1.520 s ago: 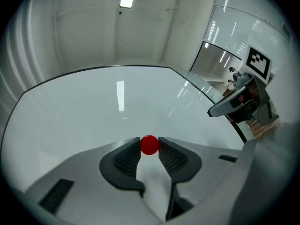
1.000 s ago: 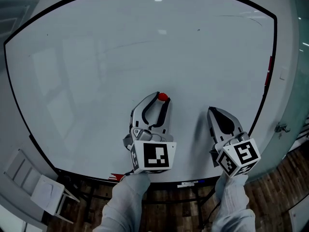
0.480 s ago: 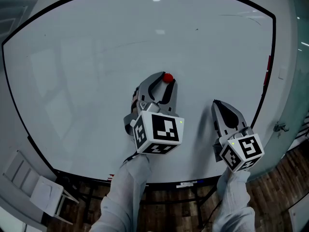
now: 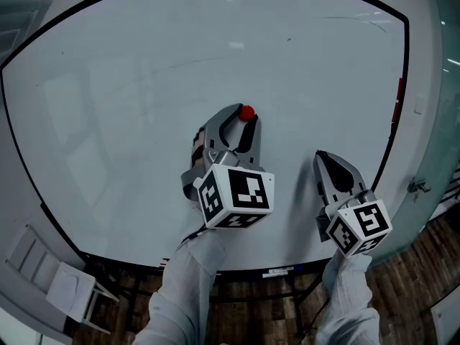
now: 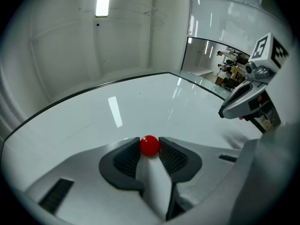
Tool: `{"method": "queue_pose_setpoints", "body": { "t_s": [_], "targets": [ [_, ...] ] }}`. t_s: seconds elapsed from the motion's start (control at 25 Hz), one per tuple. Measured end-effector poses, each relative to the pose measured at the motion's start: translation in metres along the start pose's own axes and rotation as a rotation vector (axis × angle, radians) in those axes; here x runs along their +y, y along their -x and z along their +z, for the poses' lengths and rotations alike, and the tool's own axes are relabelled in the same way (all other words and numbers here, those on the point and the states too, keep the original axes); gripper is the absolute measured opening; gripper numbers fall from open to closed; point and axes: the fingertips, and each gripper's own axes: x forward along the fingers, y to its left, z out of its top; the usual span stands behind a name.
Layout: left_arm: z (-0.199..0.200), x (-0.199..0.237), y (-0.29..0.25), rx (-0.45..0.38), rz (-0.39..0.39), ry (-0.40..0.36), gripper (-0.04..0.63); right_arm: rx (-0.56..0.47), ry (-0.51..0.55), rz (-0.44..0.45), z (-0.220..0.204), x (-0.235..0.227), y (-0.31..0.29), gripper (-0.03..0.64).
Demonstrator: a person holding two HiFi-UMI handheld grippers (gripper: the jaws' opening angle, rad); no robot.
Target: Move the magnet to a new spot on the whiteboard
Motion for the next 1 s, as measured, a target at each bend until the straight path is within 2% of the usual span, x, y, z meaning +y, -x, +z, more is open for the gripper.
{"method": "queue_pose_setpoints", "body": {
  "t_s": [0.12, 0.2, 0.56, 1.0],
  "targets": [
    [0.0, 0.002, 0.002, -0.009, 0.018, -0.001, 0.143, 0.002, 0.006, 0.007, -0.002, 0.003, 0.001, 0.028],
    [-0.001, 0.002, 0.004, -0.012, 0.007, 0.011, 0.187, 0.004, 0.0, 0.003, -0.002, 0.005, 0.002, 0.028],
    [-0.012, -0.002, 0.014, -0.012, -0.052, 0.088, 0.189, 0.018, -0.032, 0.008, -0.006, 0.009, 0.005, 0.028],
    [-0.054, 0.0, 0.051, 0.037, -0.083, 0.187, 0.189, 0.028, -0.115, 0.039, -0.013, 0.029, 0.01, 0.028]
  ]
}}
